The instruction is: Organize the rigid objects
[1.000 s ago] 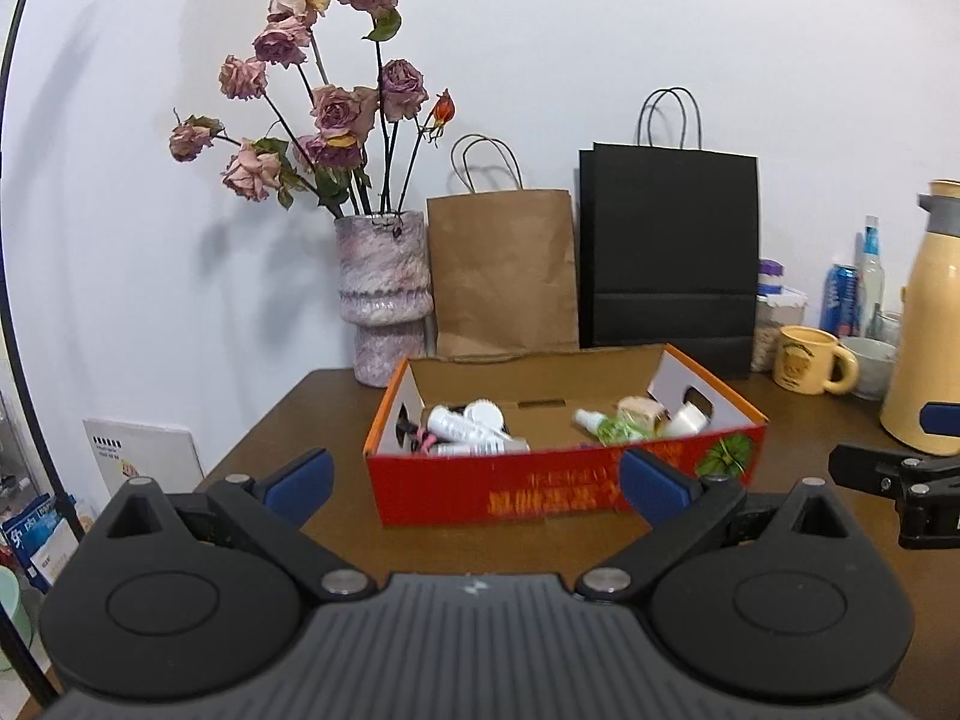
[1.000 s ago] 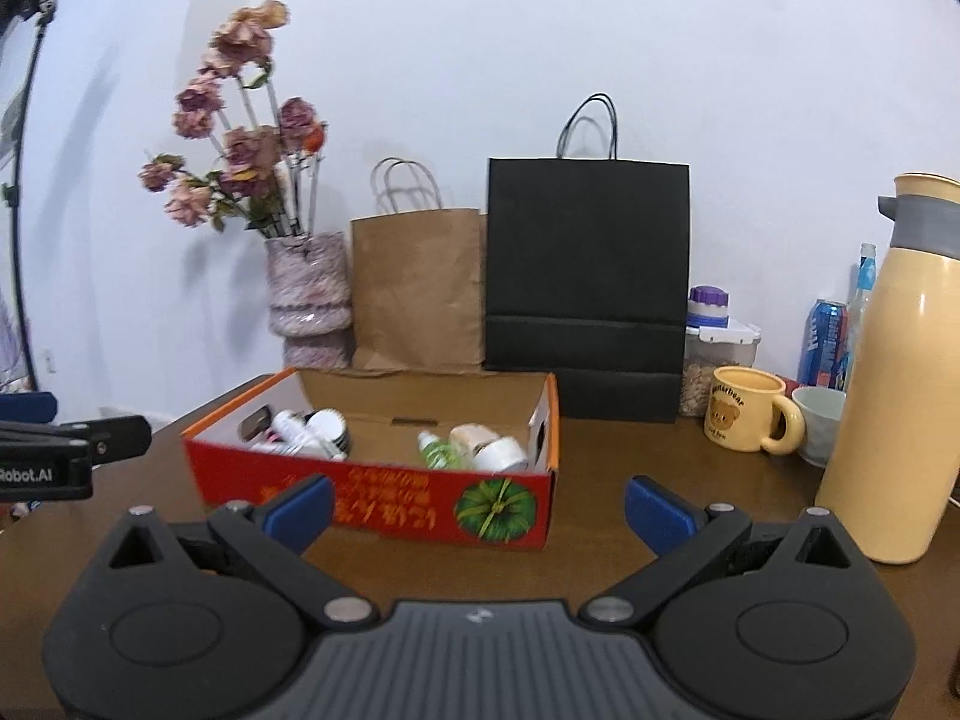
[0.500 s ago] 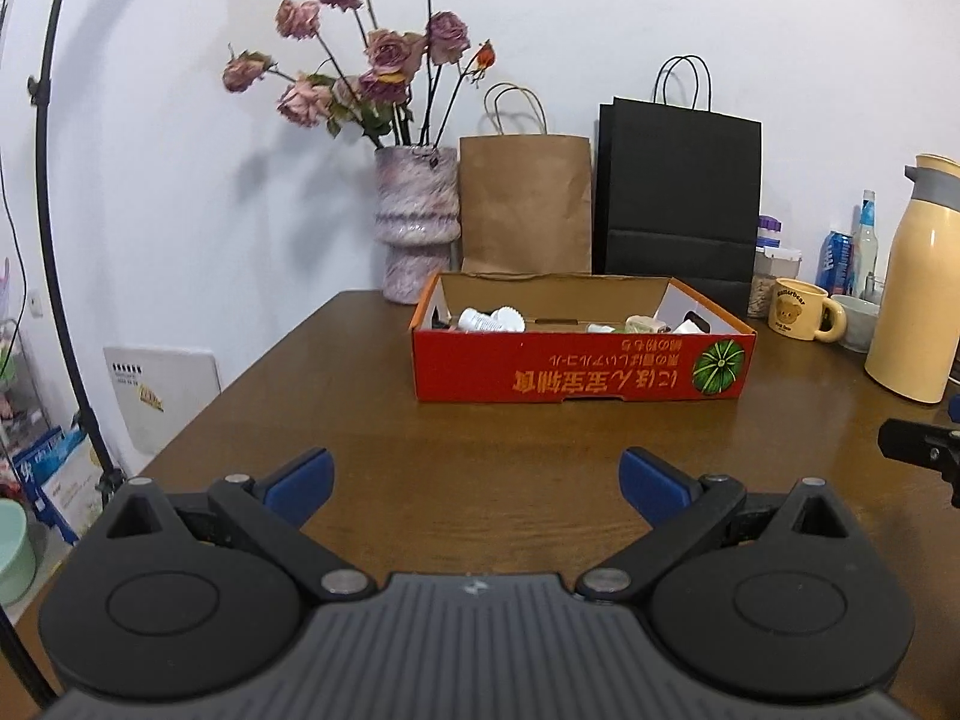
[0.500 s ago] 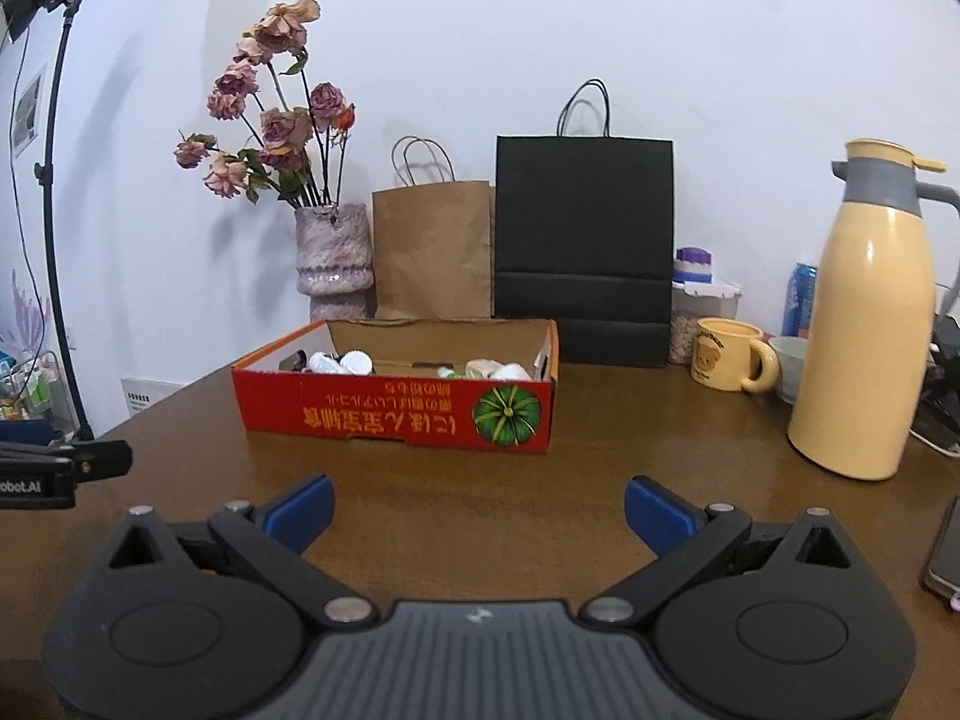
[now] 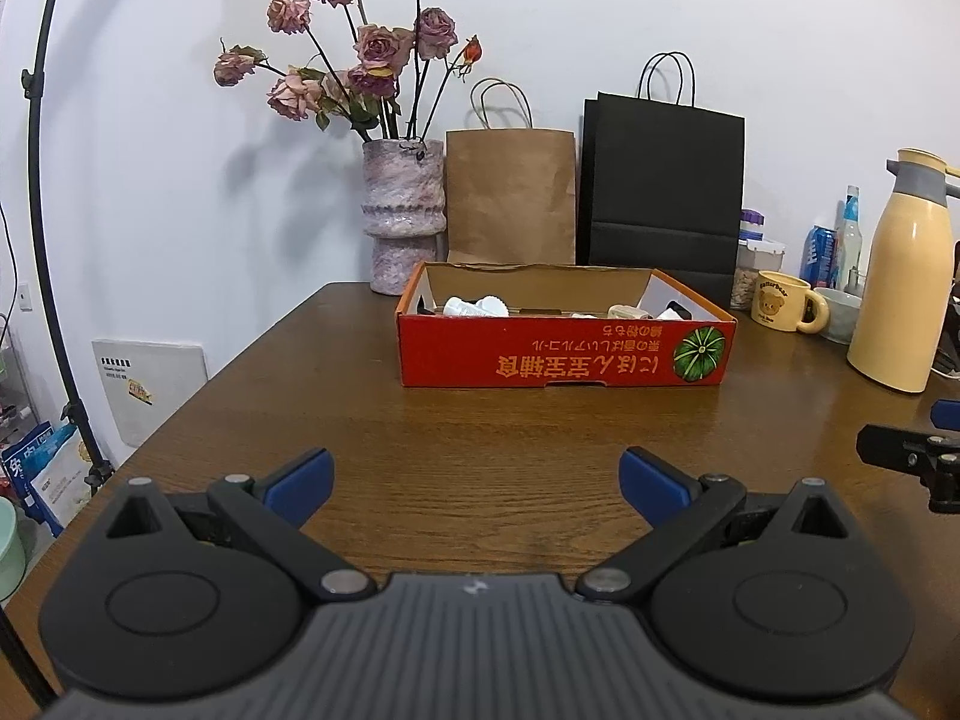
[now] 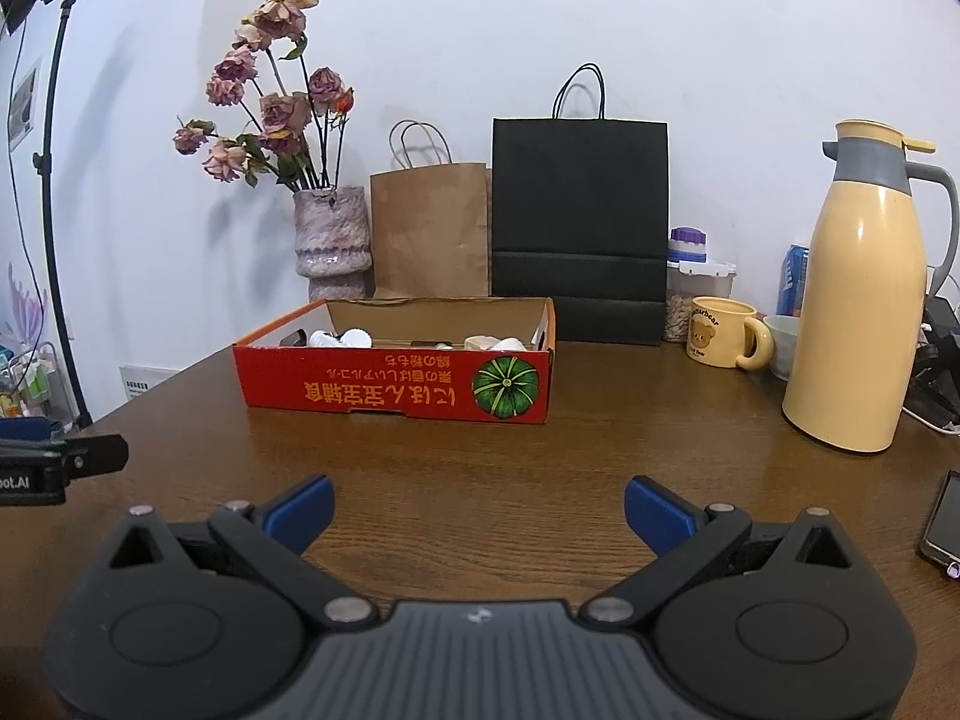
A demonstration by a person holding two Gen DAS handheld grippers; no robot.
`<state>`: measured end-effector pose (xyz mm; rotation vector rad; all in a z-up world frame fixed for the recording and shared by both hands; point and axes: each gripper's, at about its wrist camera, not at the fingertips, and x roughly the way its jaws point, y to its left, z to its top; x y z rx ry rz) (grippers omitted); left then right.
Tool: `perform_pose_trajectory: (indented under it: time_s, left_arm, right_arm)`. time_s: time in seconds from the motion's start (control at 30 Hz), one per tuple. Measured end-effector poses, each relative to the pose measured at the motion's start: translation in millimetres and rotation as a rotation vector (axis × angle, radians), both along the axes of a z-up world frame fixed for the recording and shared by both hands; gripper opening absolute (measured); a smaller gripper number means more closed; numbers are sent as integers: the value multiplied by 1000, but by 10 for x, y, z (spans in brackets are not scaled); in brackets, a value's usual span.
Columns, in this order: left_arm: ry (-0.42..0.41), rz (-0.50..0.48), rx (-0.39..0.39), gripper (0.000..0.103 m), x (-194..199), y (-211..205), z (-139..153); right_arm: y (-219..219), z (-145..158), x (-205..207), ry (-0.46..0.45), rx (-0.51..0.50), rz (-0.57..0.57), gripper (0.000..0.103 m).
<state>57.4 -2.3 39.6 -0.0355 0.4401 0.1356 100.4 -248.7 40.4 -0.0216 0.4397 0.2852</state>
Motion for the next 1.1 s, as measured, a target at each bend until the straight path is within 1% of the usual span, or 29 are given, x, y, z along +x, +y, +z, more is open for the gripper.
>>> perform_pose_trajectory:
  time_s: [1.1]
  left_arm:
    - [-2, -12, 2, 103, -16, -24, 11]
  right_arm:
    - [18, 34, -24, -12, -2, 5, 103]
